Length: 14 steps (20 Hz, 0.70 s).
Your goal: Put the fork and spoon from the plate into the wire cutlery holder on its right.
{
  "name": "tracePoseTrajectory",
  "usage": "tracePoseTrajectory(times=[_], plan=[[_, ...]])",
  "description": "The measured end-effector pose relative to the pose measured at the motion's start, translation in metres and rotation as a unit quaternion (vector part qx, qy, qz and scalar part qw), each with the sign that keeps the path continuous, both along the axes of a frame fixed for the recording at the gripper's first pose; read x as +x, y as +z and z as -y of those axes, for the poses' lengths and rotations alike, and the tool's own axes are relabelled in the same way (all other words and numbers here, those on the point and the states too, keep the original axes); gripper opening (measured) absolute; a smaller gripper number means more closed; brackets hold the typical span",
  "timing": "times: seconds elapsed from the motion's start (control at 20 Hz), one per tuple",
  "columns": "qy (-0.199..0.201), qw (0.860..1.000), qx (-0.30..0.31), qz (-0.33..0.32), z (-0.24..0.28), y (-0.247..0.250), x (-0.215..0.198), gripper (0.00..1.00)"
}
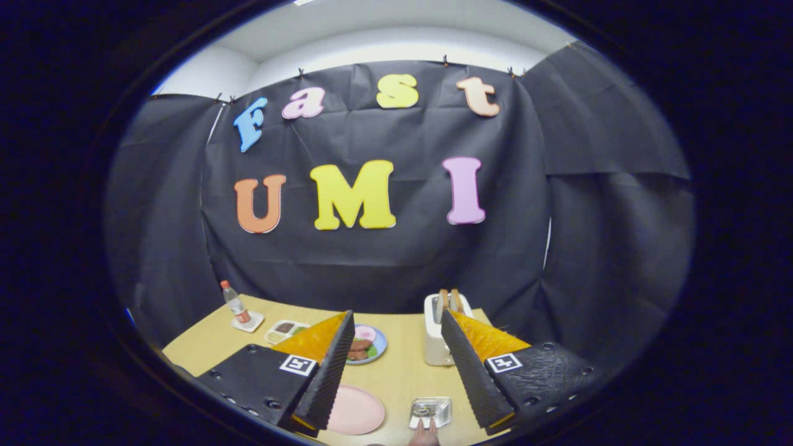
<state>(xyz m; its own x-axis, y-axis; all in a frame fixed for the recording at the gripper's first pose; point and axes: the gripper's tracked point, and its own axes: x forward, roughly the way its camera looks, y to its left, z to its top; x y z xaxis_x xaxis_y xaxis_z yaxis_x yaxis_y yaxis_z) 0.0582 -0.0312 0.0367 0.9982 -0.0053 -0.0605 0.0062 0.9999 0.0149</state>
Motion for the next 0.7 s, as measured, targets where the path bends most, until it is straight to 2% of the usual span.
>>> tracePoseTrajectory(times=[0.25,0.7], plan=[[0.002,0.999,-0.002,0.043,-0.008,0.010,-0.015,0.86],[-0.019,0.999,0.006,0.035,-0.013,-0.001,-0.016,0.89]])
